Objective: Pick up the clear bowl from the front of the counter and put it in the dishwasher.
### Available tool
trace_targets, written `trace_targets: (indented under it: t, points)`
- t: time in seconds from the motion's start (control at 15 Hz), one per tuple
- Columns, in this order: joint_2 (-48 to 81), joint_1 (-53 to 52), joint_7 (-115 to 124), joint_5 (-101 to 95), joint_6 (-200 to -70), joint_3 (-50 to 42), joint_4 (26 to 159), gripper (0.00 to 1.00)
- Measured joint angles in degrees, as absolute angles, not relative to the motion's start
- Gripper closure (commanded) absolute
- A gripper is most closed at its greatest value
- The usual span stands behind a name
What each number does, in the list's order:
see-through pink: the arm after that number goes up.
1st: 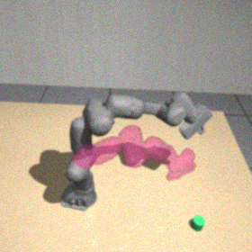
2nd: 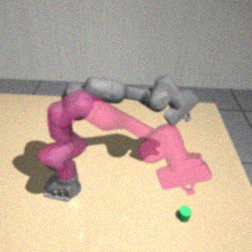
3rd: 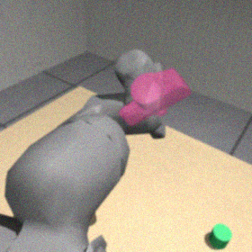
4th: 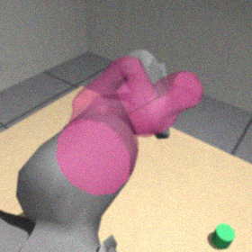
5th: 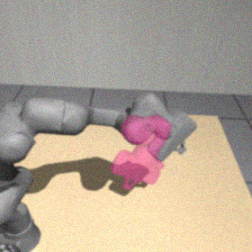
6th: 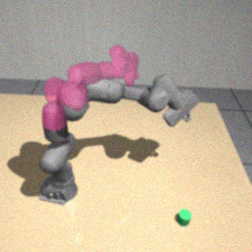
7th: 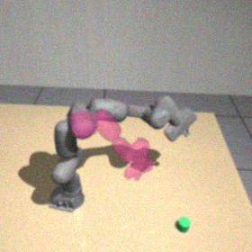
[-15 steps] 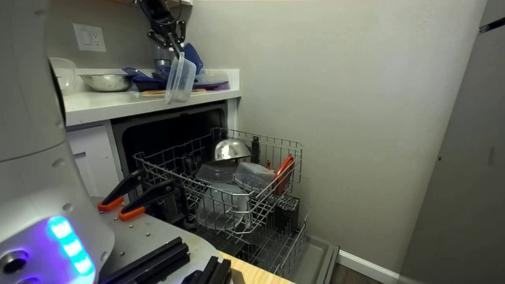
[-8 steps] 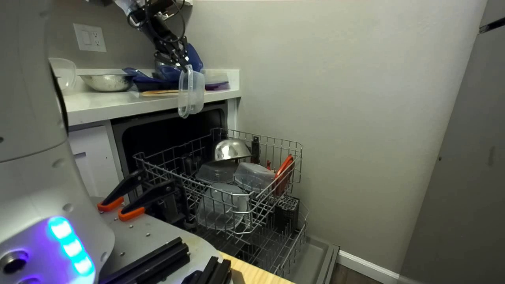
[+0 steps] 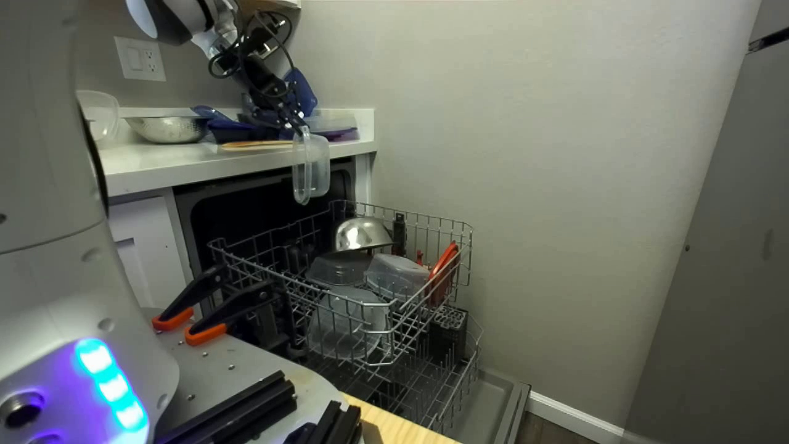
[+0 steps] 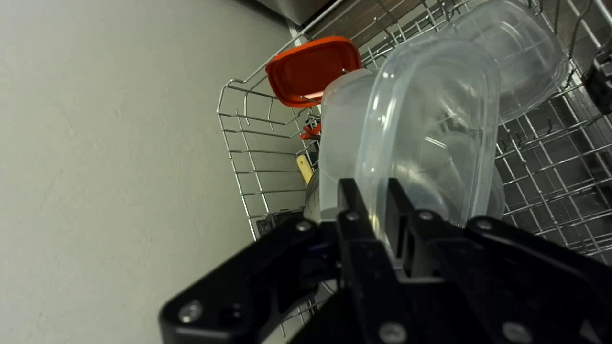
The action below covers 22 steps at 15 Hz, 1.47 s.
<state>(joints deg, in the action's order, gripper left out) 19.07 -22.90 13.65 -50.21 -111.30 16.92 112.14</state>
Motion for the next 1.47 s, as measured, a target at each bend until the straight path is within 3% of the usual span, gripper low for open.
trace_targets:
  t: [0.8, 1.47]
  points:
    - [25.77, -24.92, 20.81, -54.74, -117.57, 15.3, 111.78, 0.96]
    - [25.68, -24.79, 9.64, -59.14, -118.85, 15.13, 112.28, 0.96]
